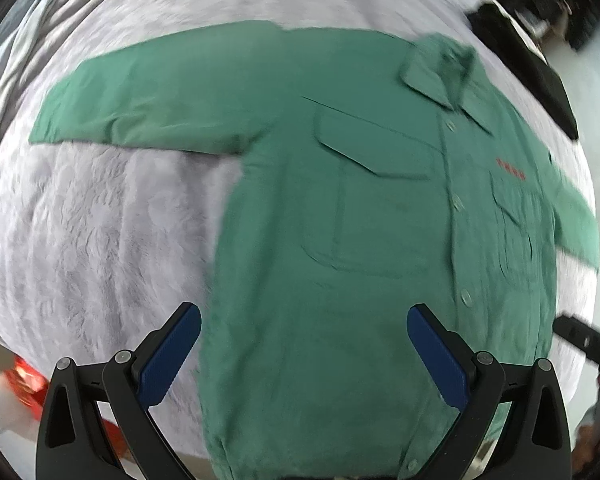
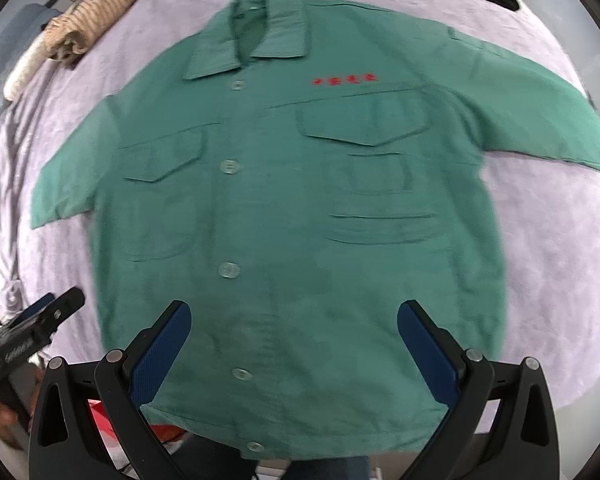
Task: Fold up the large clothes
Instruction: 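Grasp the green jacket's sleeve cuff with the left tool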
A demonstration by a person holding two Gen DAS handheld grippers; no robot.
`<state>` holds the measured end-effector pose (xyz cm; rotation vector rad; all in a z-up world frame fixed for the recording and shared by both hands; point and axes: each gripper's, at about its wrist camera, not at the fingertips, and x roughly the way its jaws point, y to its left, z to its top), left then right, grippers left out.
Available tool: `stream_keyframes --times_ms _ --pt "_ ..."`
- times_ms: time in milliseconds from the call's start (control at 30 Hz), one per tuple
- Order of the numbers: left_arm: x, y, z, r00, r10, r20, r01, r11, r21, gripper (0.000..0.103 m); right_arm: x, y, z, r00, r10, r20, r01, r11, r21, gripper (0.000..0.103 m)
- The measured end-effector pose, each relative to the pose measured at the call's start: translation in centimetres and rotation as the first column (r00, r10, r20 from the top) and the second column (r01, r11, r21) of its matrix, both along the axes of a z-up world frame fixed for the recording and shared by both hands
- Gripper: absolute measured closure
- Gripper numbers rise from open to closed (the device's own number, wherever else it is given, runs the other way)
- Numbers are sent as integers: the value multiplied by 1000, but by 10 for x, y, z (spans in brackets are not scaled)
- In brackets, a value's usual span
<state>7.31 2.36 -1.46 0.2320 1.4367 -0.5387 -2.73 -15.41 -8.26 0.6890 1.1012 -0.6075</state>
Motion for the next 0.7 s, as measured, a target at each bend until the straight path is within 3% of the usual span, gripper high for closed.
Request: stream_keyframes --times_ms 267,467,600,700 --pt "88 64 -43 980 199 16 -198 979 -43 0 69 36 -34 985 171 -21 -170 985 30 0" --pt "167 116 -81 926 378 10 -374 918 -136 0 111 57 -50 968 249 17 -249 967 44 0" --pt "213 132 -106 900 435 4 -426 883 -198 0 134 66 -57 956 292 37 -293 955 33 0" --pt "246 142 -111 879 473 51 -449 860 -244 0 148 68 -65 951 307 42 -308 950 49 0"
